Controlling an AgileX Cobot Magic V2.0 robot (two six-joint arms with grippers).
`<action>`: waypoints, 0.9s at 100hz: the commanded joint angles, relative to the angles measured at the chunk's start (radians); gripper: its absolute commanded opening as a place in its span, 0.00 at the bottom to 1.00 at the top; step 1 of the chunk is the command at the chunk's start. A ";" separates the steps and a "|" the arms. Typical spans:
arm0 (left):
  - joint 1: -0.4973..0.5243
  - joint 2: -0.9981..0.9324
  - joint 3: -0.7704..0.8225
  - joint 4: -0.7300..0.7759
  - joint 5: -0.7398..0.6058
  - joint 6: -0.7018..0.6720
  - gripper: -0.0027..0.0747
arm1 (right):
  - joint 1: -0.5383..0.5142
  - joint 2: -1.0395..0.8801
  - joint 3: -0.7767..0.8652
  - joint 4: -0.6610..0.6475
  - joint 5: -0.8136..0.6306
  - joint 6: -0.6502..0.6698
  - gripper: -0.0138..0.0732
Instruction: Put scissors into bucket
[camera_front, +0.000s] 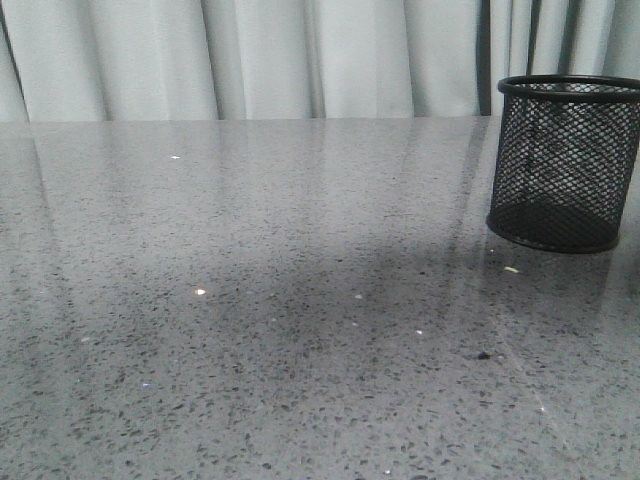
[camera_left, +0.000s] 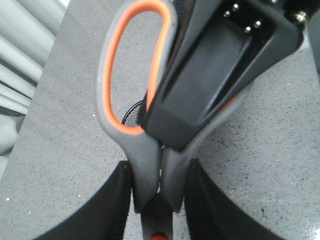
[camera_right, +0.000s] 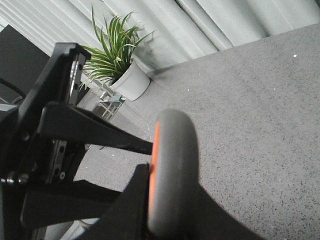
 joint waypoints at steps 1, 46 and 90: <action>-0.008 -0.048 -0.036 -0.058 -0.068 -0.007 0.49 | -0.003 0.001 -0.027 0.031 -0.029 -0.042 0.09; -0.008 -0.274 -0.039 -0.054 -0.071 -0.147 0.01 | -0.005 0.004 -0.088 -0.197 -0.108 -0.042 0.09; -0.008 -0.617 0.047 0.193 0.218 -0.421 0.01 | -0.005 0.060 -0.435 -1.044 0.088 0.311 0.09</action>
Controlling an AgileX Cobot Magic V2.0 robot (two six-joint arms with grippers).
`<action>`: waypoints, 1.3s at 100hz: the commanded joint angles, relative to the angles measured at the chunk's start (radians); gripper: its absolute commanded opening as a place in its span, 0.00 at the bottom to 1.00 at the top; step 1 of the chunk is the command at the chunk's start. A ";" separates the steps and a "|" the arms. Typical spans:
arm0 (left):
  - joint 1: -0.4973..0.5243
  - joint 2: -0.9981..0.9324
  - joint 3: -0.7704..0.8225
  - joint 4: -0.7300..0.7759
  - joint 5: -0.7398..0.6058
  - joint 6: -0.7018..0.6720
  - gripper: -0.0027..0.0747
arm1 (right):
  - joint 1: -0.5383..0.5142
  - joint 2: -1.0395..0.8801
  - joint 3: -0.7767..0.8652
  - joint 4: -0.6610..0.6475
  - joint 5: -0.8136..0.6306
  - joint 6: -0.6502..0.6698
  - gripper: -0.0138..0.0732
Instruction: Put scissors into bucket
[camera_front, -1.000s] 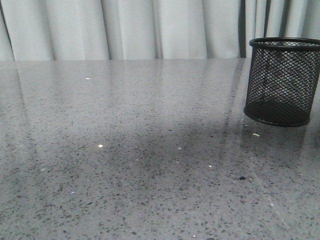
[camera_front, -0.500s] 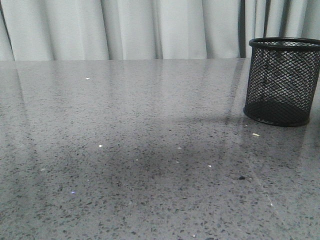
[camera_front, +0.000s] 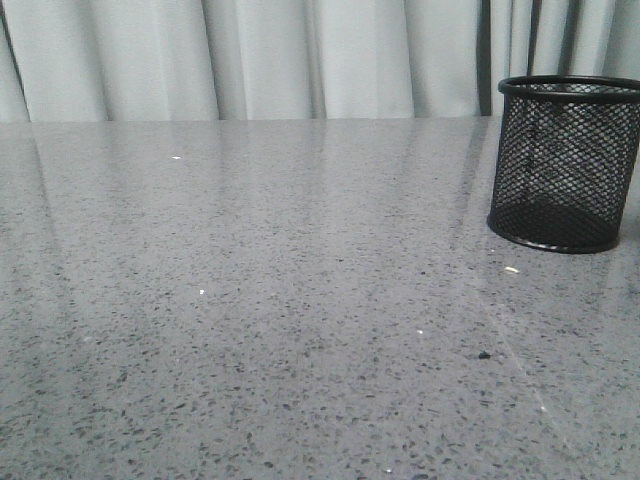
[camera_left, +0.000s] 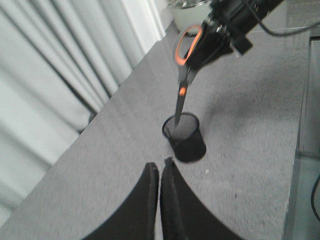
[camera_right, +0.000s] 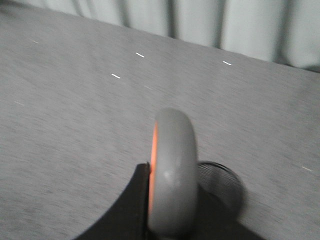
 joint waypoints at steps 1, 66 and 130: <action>-0.008 -0.072 0.032 0.018 -0.027 -0.047 0.01 | -0.005 0.016 -0.049 -0.114 -0.027 0.047 0.09; -0.008 -0.327 0.346 0.018 -0.001 -0.117 0.01 | -0.002 0.323 -0.049 -0.129 -0.125 0.047 0.09; -0.008 -0.327 0.379 0.015 -0.010 -0.190 0.01 | 0.020 0.354 -0.051 -0.120 -0.126 0.047 0.64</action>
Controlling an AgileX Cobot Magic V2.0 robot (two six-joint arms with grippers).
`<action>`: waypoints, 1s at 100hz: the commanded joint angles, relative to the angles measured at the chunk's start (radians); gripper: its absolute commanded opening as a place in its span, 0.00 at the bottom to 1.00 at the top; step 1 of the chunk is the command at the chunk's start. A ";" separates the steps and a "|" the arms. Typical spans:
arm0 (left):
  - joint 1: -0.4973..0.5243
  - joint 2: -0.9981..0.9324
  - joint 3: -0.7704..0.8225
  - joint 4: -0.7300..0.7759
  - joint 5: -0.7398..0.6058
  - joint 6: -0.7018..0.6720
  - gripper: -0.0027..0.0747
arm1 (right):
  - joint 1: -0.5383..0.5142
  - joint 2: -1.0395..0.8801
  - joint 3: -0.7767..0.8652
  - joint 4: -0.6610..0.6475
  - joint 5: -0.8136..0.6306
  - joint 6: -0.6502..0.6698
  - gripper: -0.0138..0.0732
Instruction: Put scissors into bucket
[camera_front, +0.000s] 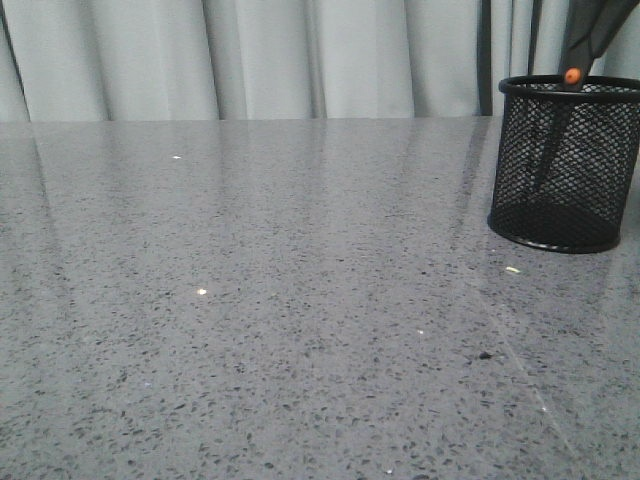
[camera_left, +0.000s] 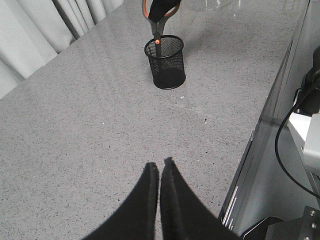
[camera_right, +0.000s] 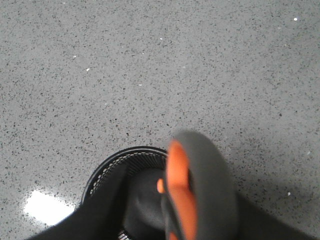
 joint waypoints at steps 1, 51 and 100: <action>-0.008 0.011 -0.019 -0.005 -0.072 -0.028 0.01 | -0.001 -0.032 -0.038 0.020 -0.055 0.001 0.65; -0.008 -0.086 0.172 0.226 -0.539 -0.205 0.01 | -0.003 -0.240 -0.155 0.060 -0.020 0.001 0.10; -0.008 -0.195 0.765 0.320 -1.174 -0.207 0.01 | -0.003 -0.918 0.613 0.054 -0.461 -0.099 0.10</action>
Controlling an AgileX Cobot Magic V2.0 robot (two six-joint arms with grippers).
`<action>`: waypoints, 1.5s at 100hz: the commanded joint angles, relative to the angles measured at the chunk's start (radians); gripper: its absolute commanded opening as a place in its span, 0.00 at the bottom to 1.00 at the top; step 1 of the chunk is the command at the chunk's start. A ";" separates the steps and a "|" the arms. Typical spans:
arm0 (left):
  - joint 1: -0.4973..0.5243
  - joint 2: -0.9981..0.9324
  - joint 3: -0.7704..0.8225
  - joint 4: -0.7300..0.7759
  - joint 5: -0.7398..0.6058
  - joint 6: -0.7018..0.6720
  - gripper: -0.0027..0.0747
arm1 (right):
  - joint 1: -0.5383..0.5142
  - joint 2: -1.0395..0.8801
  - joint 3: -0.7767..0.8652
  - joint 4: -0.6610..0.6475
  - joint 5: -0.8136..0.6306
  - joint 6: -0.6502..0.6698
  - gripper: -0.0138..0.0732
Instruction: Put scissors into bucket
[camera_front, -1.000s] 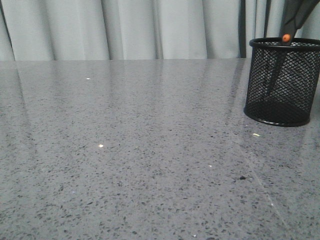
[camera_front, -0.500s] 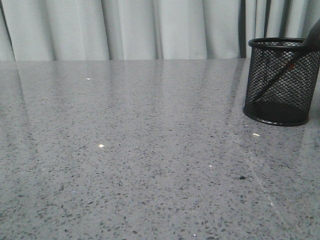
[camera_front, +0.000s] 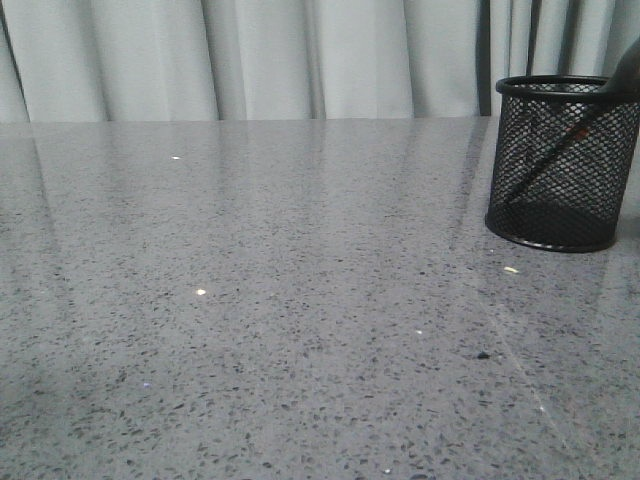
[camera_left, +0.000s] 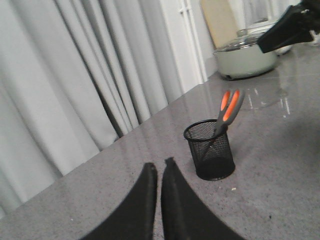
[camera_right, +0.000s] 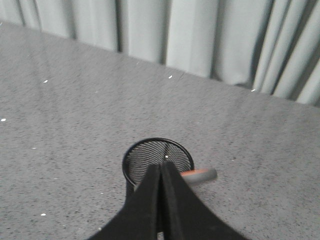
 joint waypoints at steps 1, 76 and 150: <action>-0.006 0.009 0.023 0.010 -0.152 -0.011 0.01 | -0.003 -0.127 0.113 0.012 -0.199 -0.017 0.10; -0.006 0.009 0.032 0.006 -0.143 -0.011 0.01 | -0.003 -0.402 0.285 0.012 -0.257 -0.017 0.10; 0.294 -0.072 0.225 -0.143 -0.189 0.106 0.01 | -0.003 -0.402 0.285 0.012 -0.257 -0.017 0.10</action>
